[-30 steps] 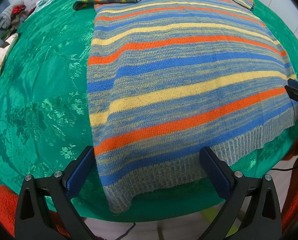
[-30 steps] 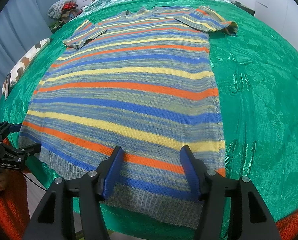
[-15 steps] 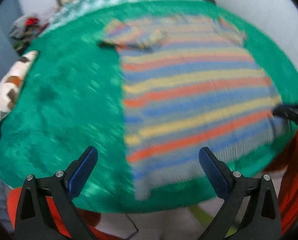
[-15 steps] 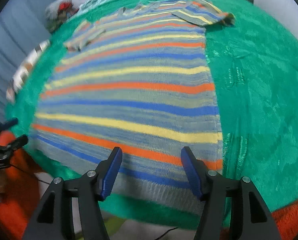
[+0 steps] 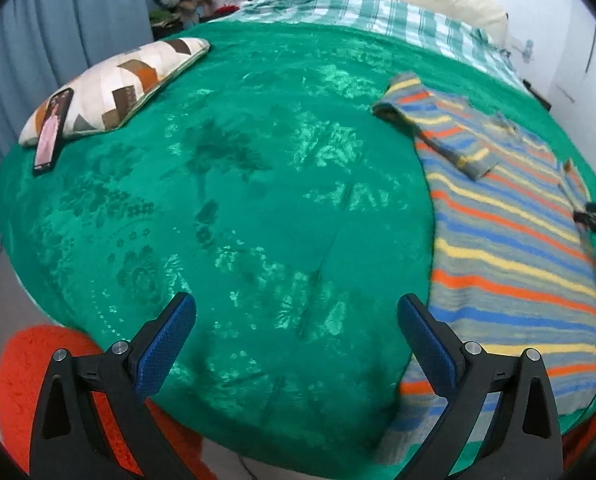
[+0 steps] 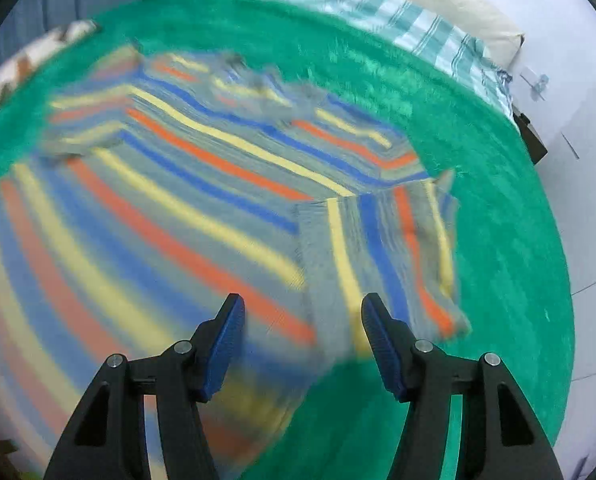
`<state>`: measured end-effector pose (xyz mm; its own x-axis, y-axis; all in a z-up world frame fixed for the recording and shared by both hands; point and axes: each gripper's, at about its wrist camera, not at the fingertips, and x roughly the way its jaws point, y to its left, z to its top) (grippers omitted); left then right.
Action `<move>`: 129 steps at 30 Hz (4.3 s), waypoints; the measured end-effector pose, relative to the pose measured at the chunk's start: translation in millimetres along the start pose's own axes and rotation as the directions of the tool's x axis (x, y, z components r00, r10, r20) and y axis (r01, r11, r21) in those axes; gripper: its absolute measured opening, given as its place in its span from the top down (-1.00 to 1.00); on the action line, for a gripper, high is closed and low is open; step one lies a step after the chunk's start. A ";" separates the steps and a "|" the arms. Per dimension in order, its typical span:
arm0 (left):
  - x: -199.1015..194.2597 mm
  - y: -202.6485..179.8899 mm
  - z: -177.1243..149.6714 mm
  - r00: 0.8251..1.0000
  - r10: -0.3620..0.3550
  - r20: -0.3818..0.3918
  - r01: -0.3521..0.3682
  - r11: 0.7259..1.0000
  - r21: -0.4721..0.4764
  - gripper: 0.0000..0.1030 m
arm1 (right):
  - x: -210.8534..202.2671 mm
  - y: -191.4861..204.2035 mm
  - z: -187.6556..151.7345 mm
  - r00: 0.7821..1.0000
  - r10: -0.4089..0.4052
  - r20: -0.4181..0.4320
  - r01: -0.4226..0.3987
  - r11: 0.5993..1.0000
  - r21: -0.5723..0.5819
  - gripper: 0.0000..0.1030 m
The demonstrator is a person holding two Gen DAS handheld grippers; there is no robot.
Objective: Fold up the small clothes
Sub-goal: 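Grasp the sweater side edge with the right tool and fold it across the body, then open the right tool and withdraw it from the folded sleeve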
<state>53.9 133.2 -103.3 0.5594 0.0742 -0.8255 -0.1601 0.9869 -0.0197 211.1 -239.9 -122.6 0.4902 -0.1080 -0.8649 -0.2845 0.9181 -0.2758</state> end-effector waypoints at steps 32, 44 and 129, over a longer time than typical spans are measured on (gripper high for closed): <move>8.5 -18.4 -9.6 0.998 0.009 -0.062 -0.006 0.999 0.049 -0.96 | -10.0 -267.8 -187.3 1.000 0.017 -0.024 0.013 0.465 0.885 0.89; 5.1 -13.4 -9.5 0.998 -0.016 -0.055 0.018 1.000 0.020 -0.96 | -61.8 -242.7 -200.1 0.986 -0.166 -0.012 0.110 0.595 0.796 0.00; 8.8 -13.4 -11.9 0.996 -0.029 -0.088 0.033 0.998 0.046 -0.96 | -62.6 -75.4 -239.5 0.991 -0.122 -0.045 0.121 0.739 0.663 -0.82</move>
<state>51.3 118.9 -117.0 0.4905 0.0329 -0.8708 -0.1038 0.9944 -0.0209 4.6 -393.7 -148.1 0.4834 -0.2363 -0.8429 0.3957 0.9179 -0.0304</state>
